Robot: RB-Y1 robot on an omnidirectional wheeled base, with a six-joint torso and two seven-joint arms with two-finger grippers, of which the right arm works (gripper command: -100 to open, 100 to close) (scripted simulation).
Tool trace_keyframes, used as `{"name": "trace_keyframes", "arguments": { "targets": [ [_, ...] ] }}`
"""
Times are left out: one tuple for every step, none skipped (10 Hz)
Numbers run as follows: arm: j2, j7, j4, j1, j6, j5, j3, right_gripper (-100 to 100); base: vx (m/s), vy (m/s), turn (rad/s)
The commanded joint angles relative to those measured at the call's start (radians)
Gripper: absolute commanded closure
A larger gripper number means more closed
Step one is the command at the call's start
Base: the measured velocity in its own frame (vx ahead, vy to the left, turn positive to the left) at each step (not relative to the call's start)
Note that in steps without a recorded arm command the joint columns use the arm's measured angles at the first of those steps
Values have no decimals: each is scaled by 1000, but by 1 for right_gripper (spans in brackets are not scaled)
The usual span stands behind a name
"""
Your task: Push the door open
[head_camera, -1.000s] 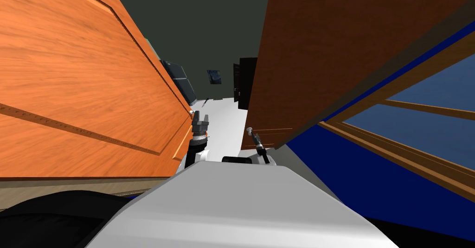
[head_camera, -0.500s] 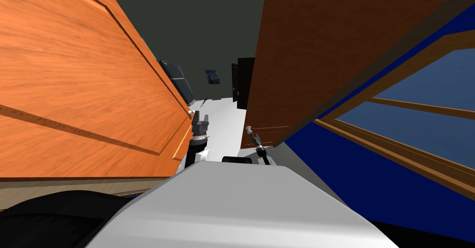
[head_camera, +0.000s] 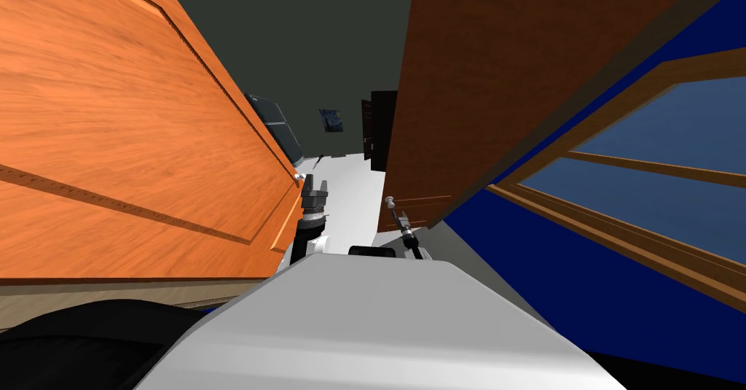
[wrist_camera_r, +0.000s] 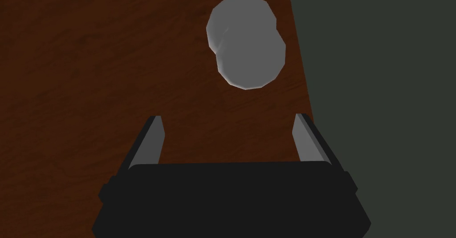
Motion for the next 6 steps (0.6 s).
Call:
{"name": "trace_keyframes", "arguments": {
  "targets": [
    [4,40,-6,9,0,12,-3,-100,-40,9,-24],
    [12,74,-19,21,5,31,-7,-100,-38,8,-41],
    [12,80,-19,21,5,31,-7,-100,-29,6,-25],
    [21,119,-31,33,9,50,-11,-100,-31,5,-56],
    [30,145,-44,45,13,68,-15,-100,-39,13,-76],
    [30,157,-44,45,13,68,-15,-100,-37,10,-22]
  ]
}}
